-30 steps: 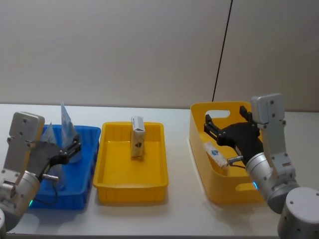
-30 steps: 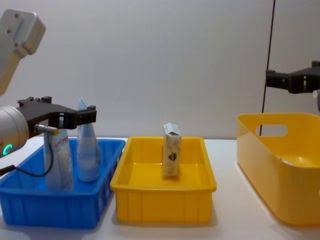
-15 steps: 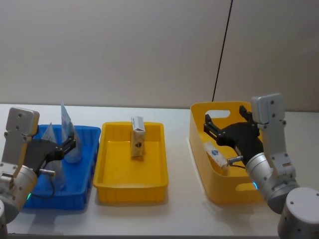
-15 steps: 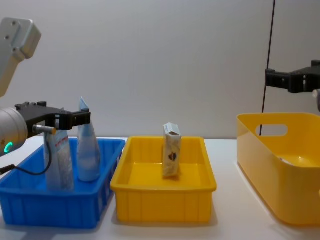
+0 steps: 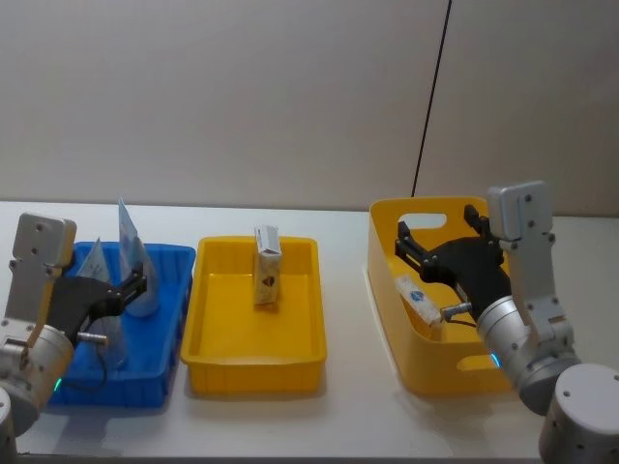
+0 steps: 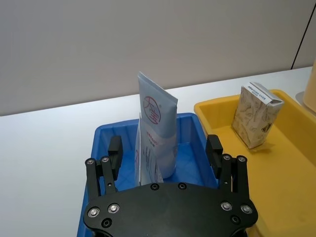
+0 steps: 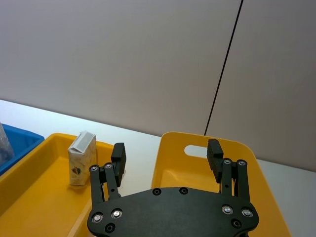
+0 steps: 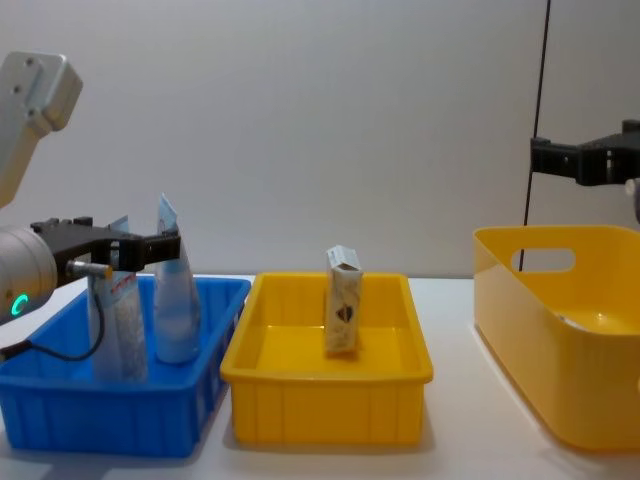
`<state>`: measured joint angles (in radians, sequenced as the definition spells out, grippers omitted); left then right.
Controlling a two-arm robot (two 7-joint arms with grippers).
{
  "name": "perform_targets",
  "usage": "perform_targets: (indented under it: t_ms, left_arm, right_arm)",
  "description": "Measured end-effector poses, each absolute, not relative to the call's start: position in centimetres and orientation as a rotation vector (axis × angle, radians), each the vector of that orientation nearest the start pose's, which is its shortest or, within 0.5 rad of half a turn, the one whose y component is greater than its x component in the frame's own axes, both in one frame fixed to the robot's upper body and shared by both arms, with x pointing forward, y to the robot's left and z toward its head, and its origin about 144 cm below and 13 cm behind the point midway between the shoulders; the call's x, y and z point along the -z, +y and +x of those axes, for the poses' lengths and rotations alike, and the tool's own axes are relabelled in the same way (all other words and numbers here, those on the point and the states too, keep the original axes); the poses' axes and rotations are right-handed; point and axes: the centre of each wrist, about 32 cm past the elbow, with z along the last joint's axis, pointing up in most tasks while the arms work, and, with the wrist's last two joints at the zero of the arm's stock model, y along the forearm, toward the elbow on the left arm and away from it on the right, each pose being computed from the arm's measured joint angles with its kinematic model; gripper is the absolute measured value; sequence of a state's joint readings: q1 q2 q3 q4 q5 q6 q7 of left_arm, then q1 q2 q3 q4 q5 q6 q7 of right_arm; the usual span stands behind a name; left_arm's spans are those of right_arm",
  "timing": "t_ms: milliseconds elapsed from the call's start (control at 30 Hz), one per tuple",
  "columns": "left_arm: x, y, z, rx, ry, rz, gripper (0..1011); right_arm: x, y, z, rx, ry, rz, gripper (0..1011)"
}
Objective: Bimanual collaborative sorting of washing and personal care products
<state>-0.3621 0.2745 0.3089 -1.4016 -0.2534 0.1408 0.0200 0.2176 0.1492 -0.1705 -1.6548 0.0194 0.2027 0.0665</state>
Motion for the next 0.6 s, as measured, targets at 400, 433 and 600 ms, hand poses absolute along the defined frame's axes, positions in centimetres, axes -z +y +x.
perform_targets:
  t_ms: [400, 433, 600]
  left_arm:
    - [-120.20, 22.79, 54.40, -1.367, -0.045, 0.110, 1001]
    - [-120.17, 22.78, 54.38, -1.368, -0.043, 0.111, 1001]
    - [-119.99, 22.72, 54.36, -1.372, -0.037, 0.115, 1001]
  right_arm:
    - [-123.81, -21.27, 50.72, 1.353, -0.182, -0.061, 1004]
    - [-123.81, -21.27, 50.72, 1.353, -0.182, -0.061, 1004]
    - [-123.80, -21.28, 50.72, 1.353, -0.182, -0.062, 1004]
